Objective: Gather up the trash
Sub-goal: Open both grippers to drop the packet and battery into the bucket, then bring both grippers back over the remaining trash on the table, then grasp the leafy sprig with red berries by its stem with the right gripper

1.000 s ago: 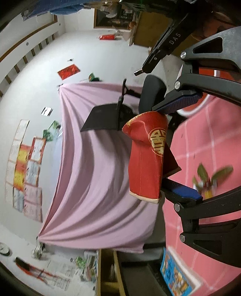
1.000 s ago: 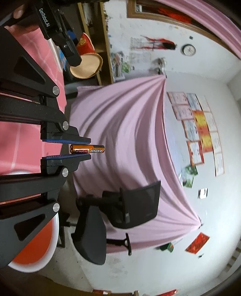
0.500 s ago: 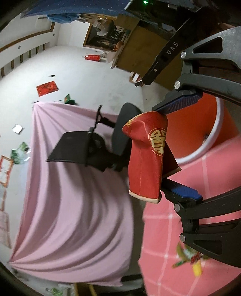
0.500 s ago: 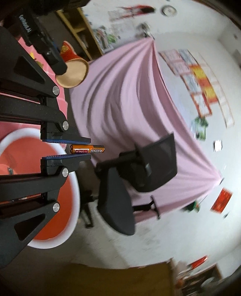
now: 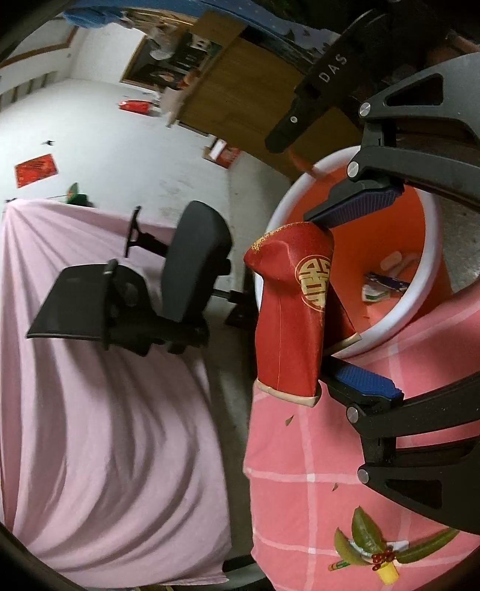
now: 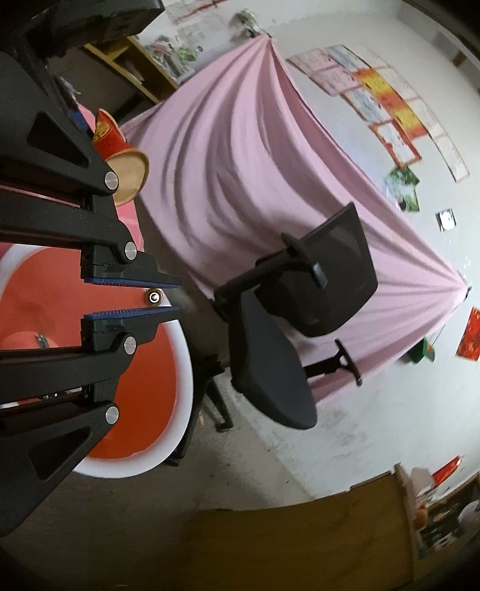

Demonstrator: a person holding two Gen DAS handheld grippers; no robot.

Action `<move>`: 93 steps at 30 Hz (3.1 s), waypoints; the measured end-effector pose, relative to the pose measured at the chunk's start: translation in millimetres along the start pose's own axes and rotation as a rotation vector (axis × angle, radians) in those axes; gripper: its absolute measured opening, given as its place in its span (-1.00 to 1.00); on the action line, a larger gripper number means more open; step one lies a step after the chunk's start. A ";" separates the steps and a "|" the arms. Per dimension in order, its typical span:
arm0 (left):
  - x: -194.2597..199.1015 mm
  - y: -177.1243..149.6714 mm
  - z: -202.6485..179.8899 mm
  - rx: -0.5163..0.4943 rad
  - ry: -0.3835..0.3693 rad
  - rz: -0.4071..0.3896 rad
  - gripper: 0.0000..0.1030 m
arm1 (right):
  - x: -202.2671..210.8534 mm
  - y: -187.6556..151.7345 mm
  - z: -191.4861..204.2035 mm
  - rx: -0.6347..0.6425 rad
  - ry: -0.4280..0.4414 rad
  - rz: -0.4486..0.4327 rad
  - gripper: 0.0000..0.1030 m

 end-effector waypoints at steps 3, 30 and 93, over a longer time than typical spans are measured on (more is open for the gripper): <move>-6.9 -3.1 -1.2 0.001 0.007 0.026 0.26 | -3.0 1.2 -5.9 -0.021 -0.004 0.018 -0.83; 44.4 -8.1 42.3 0.116 0.067 -0.103 0.34 | -4.5 -1.4 13.2 0.037 0.033 0.021 -0.81; 151.4 -123.7 258.4 0.375 0.489 -0.118 0.94 | -92.2 -154.3 250.2 0.782 0.359 0.563 0.13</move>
Point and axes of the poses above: each gripper's, at about its wrist camera, not at the fingertips, and x roughly against the way its jaws point, z to its left, y to its top, the point moved 1 cm from there along -x, roughly the way its jaws point, and after that the axes turned 5 degrees about z, right-handed, at the moved point
